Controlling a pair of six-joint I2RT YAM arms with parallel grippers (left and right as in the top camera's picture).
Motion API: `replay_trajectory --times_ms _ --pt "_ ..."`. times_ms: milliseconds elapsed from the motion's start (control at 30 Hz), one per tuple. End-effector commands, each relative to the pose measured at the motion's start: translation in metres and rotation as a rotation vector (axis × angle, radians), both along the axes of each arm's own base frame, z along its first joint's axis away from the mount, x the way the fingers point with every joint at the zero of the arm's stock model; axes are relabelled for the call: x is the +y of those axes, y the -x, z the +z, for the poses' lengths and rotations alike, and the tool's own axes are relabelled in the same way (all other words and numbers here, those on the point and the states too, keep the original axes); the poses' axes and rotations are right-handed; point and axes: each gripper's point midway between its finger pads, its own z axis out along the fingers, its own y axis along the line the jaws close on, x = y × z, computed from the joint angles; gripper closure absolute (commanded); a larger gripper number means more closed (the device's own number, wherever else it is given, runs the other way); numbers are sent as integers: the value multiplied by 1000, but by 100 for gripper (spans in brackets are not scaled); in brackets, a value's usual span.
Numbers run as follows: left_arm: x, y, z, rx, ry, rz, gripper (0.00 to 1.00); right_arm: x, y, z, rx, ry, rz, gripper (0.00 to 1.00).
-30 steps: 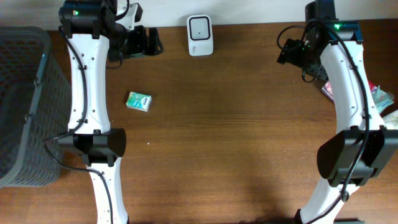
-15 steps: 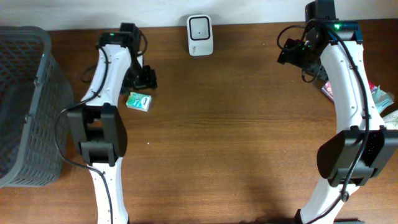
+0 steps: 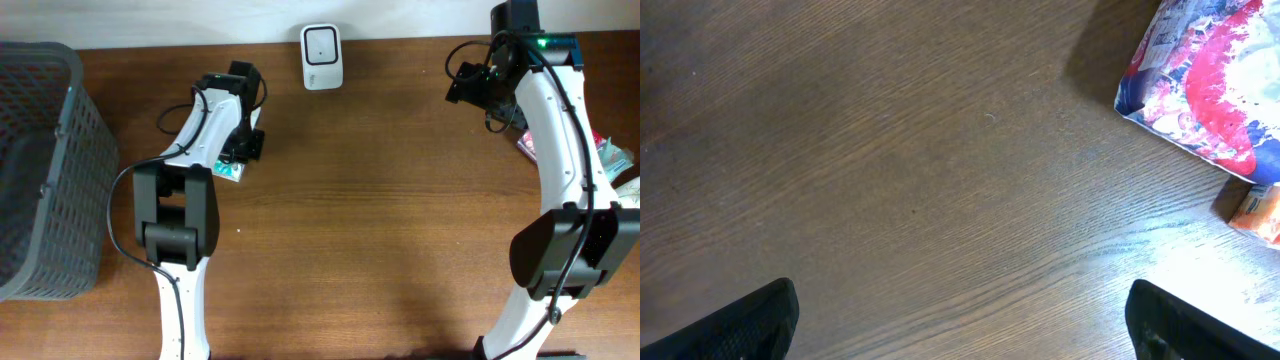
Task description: Scan the item barcode
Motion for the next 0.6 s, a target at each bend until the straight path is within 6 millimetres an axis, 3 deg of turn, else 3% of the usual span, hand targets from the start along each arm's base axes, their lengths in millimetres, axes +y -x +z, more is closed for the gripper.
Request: replay_trajectory --times_ms 0,67,167,233,300,400,467,533,567 --pt "-32 12 -3 19 11 -66 100 -2 -1 -1 2 19 -2 1" --pt "-57 13 3 1 16 -83 100 -2 -1 -1 1 19 -2 1" --pt "-151 12 41 -14 387 -96 100 -2 -1 -1 2 19 -2 1" --pt "-196 0 79 -36 631 1 100 -2 -1 -1 2 19 -2 1" --pt "-225 -10 108 -39 791 121 100 -2 -1 -1 2 19 -2 1" --pt "-239 -5 107 -43 783 125 100 -2 -1 -1 2 19 -2 1" --pt "-264 10 106 -38 771 70 25 -2 -1 -1 2 19 -2 1" --pt "-269 13 100 -76 703 49 14 -2 -1 -1 2 19 -2 1" --pt "-269 14 100 -75 704 48 14 -2 -1 -1 2 19 -2 2"
